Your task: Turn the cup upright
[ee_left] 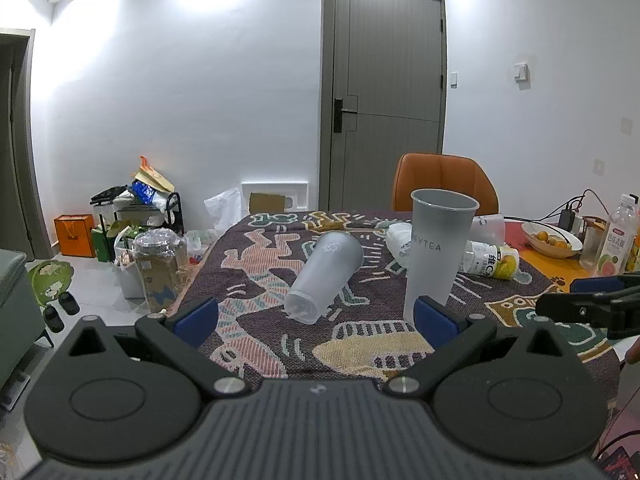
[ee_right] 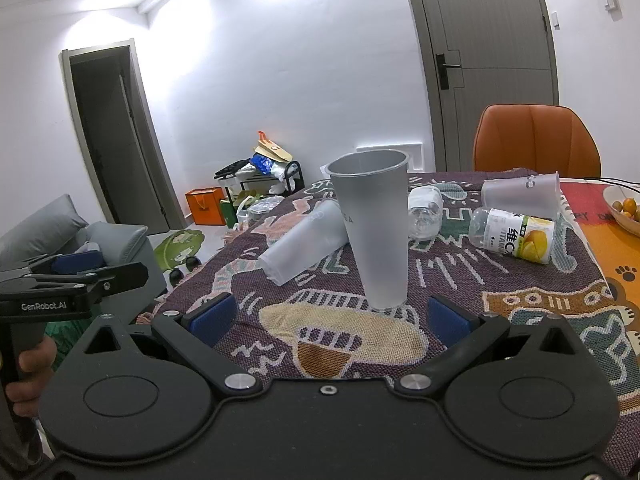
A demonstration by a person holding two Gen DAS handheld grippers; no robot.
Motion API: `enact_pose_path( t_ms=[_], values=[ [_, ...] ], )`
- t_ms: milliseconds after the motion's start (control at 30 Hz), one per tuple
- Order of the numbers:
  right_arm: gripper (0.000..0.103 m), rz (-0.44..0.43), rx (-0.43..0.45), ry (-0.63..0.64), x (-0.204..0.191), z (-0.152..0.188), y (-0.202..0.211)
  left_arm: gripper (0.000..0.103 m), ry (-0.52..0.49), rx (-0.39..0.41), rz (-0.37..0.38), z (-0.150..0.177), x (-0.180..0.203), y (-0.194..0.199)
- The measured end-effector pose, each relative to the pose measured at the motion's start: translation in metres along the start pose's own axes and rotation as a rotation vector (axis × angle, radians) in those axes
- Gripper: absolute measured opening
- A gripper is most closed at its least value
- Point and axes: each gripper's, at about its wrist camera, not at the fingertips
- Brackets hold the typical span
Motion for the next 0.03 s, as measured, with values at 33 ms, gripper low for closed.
enact_pose_path(
  t_ms=[33],
  values=[
    [0.103,-0.001,0.000,0.000,-0.0001,0.0000,0.0001,0.103,-0.007,0.000,0.006,0.0002,0.0009,0.0004]
  ],
)
Point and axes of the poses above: each gripper's, at about its wrist camera, not at the fingertips, and y roughly against the way its jaws point, x to its right, z to its underside, and after that the axes turned 3 degrees about -y, right-handed
